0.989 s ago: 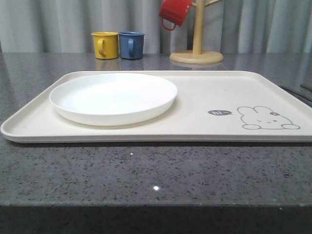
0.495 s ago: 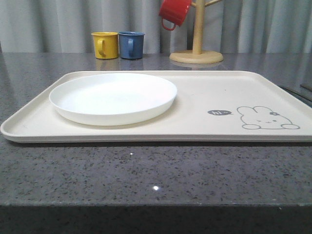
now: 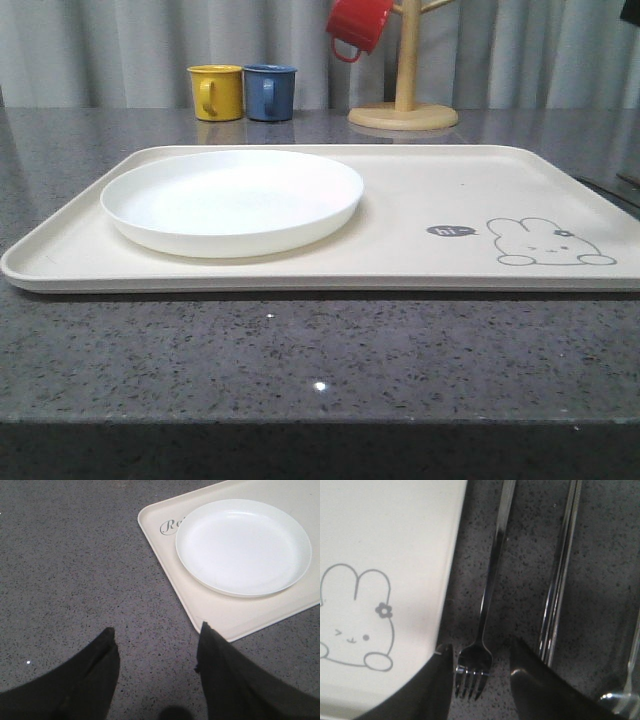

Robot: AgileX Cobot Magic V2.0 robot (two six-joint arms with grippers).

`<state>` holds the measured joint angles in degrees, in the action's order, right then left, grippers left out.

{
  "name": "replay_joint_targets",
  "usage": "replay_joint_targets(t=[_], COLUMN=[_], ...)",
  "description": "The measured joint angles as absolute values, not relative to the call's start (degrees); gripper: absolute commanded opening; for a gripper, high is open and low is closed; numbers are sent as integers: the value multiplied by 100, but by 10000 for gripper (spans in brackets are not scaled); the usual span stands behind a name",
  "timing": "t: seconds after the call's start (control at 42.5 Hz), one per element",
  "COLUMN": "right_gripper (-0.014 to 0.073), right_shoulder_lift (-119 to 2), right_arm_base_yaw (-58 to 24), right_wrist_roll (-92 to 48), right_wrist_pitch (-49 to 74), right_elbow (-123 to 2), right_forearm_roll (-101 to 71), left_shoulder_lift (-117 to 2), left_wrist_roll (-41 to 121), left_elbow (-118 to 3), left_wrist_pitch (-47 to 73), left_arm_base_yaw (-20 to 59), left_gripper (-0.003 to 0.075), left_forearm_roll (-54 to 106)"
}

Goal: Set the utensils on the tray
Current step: 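Move the right gripper down over the steel fork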

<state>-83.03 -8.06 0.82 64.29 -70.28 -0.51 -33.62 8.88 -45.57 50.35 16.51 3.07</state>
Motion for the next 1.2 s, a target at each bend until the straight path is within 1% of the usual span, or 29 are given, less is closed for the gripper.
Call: replay_joint_targets(t=[0.447,0.754,0.824,0.918,1.036,1.083,1.201], right_gripper=[277,271,233,130,37,23,22], right_shoulder_lift=[-9266,-9505,-9530,-9558,-9557,-9557,-9557], right_arm_base_yaw=[-806,-806,-806,-806,-806,-806,-806], right_wrist_roll=[321,321,321,321,335,335,335], right_wrist_pitch=[6192,6159,6186,6233,6265,6265,6279], right_elbow=[-7300,-7300,-7308,-7337,-7337,-7337,-7337], right_forearm_roll=[0,0,0,0,58,82,94], left_shoulder_lift=[-3362,-3362,-3362,-3362,-3362,-3362,-3362], left_wrist_roll=[880,880,880,880,880,880,880], left_elbow=[-4557,-4557,-4557,-4557,-4557,-4557,-4557], left_wrist_pitch=[5035,5035,5035,5035,5035,5035,5031], left_arm_base_yaw=[1651,1651,1651,1651,1651,1651,1651], left_gripper=[353,353,353,353,353,353,353], left_forearm_roll=[307,307,307,307,307,307,307])
